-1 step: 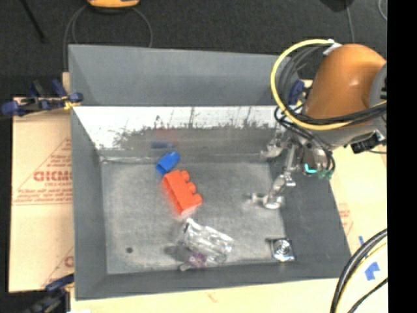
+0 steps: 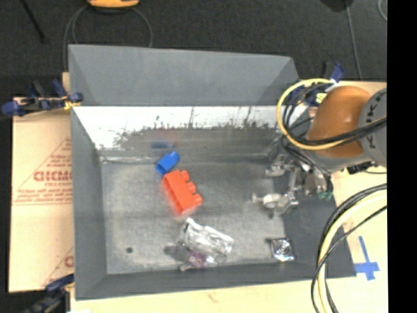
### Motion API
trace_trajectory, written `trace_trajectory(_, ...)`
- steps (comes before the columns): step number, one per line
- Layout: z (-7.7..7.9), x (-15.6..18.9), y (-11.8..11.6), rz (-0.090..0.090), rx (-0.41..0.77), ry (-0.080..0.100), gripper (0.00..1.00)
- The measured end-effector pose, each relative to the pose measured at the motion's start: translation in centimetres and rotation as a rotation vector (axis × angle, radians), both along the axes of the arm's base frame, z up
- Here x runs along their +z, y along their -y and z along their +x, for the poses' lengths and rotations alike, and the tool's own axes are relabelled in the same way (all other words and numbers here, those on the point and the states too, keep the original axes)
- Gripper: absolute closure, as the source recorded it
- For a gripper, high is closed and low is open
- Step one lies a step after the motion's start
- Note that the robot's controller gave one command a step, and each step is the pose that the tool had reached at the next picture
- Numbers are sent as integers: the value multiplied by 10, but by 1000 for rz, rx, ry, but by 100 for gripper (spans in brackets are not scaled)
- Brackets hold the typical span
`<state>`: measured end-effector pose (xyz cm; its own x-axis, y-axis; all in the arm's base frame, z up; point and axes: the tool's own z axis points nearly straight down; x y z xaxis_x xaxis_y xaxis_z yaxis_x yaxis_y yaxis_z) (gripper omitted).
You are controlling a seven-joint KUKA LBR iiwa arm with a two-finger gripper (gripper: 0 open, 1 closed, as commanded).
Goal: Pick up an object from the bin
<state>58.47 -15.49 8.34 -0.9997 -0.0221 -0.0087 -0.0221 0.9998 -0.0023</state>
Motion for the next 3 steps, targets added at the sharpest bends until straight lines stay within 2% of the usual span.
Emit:
trace_trajectory(1, -1, 19, 6, -1, 3, -2, 0)
trace_trajectory(2, -9, 18, 1, 3, -185, -6, 0)
trace_trajectory(3, -2, -8, -6, 13, -447, -7, 0)
